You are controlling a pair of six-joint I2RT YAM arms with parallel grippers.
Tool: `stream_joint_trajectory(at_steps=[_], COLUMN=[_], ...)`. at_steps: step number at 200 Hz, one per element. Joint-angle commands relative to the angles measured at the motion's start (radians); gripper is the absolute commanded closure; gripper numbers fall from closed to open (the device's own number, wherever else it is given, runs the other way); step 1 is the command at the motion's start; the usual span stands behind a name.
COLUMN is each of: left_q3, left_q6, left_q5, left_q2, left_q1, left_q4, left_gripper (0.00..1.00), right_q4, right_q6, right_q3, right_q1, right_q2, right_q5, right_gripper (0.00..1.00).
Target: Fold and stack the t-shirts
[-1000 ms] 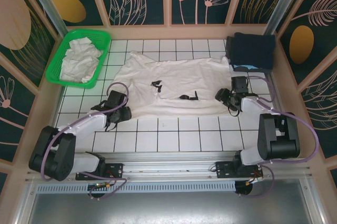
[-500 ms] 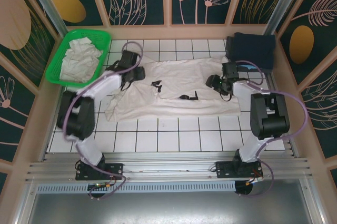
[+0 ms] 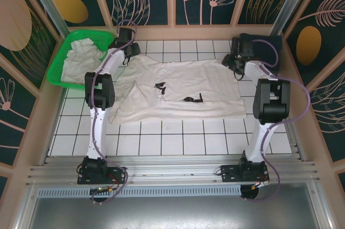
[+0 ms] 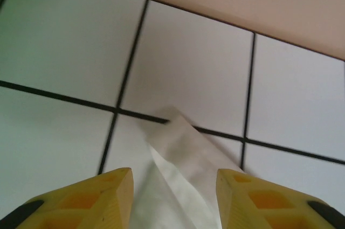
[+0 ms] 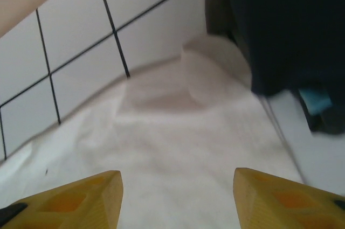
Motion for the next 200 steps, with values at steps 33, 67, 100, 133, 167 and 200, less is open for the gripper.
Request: stream_joint_trajectory(at_steps=[33,67,100,133,167,200], left_q3=[0.063,0.065,0.065,0.065,0.063,0.058], left_q6=[-0.048,-0.061,-0.069,-0.073,-0.067,-0.045], left_q5=[0.069,0.096,0.141,0.150,0.189,0.171], left_q2=[0.095,0.129,0.155,0.158,0.161,0.146], left_q1=[-0.010,-0.007,0.003,0.007,0.007,0.007], left_q4=[0.036,0.064,0.087,0.093,0.133,0.119], left_gripper=[0.54,0.54,0.65,0.69,0.75,0.93], right_q4=[-0.142,-0.195,-0.187,-0.190,-0.191,-0.191], right_q6=[-0.082,-0.119,-0.141,-0.148,-0.153,-0.159], right_q3=[0.369,0.526,0.542,0.541,0.538,0.536], right_q1=[-0.002,0.008,0.023,0.023,0.023,0.023], right_q2=[0.276,0.385,0.413,0.426,0.429,0.425], right_q5=[0.096,0.115,0.152,0.169,0.187,0.194], right_gripper=[0.45,0.46,0.49,0.53,0.59,0.72])
